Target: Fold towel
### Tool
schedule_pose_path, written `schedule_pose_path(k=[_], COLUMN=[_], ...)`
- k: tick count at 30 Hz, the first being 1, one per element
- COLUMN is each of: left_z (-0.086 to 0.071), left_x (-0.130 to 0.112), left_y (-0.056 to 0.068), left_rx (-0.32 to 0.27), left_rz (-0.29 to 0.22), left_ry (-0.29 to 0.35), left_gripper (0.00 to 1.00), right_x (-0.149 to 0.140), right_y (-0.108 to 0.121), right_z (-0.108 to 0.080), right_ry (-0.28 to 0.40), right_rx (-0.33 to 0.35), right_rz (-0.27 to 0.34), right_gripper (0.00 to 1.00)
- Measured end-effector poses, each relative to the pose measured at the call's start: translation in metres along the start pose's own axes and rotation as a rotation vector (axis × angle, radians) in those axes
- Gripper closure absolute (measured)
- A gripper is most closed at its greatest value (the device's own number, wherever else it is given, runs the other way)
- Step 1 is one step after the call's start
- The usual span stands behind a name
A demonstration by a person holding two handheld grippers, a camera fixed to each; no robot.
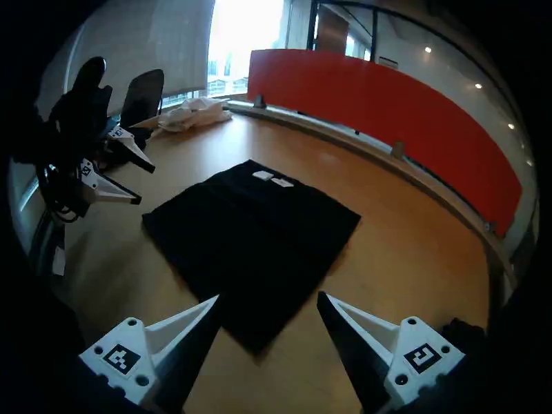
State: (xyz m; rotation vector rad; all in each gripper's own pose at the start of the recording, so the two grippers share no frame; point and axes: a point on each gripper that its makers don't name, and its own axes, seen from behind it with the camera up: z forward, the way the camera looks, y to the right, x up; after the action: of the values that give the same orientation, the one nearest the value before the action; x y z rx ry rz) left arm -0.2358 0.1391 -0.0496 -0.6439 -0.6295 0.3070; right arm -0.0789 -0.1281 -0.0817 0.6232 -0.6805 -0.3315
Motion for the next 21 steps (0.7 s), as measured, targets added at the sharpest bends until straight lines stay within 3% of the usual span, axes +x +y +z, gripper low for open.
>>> schedule_pose_path(k=[11,21], left_z=[0.013,0.022], left_x=[-0.02,-0.037], left_y=[0.012,0.021], left_rx=[-0.035,-0.054], left_rz=[0.006,-0.002], left_ry=[-0.063,-0.117], left_gripper=[0.03,0.03], right_x=[-0.04,-0.055], right_y=[-0.014,-0.015], right_z=[0.01,0.017], right_ry=[-0.089,-0.123], right_rx=[0.049,0.063], right_rz=[-0.013,0.004], right_gripper=[0.0,0.01])
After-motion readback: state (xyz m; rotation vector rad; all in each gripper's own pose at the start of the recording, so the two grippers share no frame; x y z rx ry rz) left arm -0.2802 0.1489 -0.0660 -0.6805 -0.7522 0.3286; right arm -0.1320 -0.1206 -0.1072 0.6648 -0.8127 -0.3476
